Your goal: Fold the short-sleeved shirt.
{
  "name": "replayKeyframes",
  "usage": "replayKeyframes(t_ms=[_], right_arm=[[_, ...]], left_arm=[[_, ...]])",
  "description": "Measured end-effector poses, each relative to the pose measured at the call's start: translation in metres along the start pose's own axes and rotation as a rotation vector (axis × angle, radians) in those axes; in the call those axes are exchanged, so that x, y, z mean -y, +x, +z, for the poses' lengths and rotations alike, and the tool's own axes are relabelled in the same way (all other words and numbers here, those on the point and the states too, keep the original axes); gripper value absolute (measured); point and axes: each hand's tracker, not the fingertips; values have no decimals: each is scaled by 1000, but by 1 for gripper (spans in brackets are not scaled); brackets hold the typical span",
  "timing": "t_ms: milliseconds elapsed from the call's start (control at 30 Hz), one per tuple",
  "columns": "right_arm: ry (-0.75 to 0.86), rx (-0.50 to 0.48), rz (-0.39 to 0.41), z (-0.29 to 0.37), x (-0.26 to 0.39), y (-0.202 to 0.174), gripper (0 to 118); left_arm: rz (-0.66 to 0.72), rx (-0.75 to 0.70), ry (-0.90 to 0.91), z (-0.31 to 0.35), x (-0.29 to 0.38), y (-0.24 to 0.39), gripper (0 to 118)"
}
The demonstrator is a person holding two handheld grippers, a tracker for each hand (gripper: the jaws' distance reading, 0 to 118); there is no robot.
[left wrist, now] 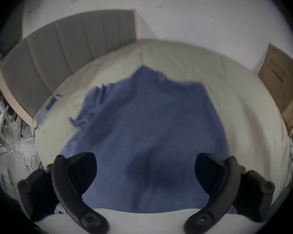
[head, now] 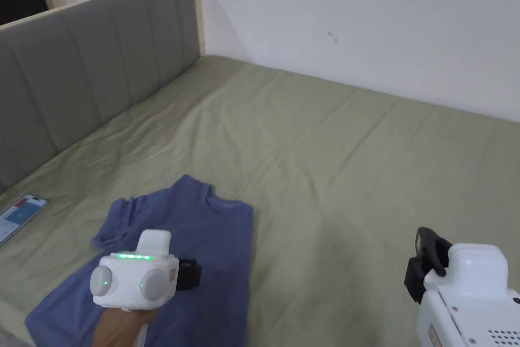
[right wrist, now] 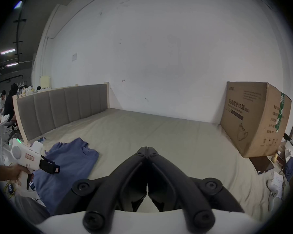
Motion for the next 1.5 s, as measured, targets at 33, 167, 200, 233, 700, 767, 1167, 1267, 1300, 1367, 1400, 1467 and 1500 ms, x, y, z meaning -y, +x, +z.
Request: replayKeyframes(t_ms=[33,167,200,233,700,767,1167,1267,1300,1367,1400,1467,1500], right_arm=[[-13,15,3,-1,4,5,0],[-45,57,-11,-1,12,26,0],[-47,67,-16,1,13,30,0],[-47,77,-25,2,14,36,0],[32,155,-139,50,8,102,0],[51,169,-144,61,6,113,0],[158,327,-148,136,2,185,0],[161,367,-137,152,4,203,0],[159,377,-132,156,5,208,0],[153,409,-124,165,10,218,0],[149,419,-124,168,12,222,0],[141,444,-132,174,17,229,0],[138,450,-136,176,19,231,0]], left_arm=[[-11,-5,-38,-12,0,6,99],[9,-43,-32,-19,7,19,71],[4,-16,-29,-14,8,19,58],[-7,-5,-19,-11,9,22,43],[84,305,274,138,-19,36,3],[54,385,337,171,-31,58,3],[-225,774,492,300,-92,255,2],[-295,830,470,301,-88,303,2],[-307,856,446,299,-84,316,2],[-336,887,381,290,-69,344,2],[-360,902,353,283,-62,355,2],[-431,898,285,264,-35,378,2],[-460,897,251,257,-26,385,2]])
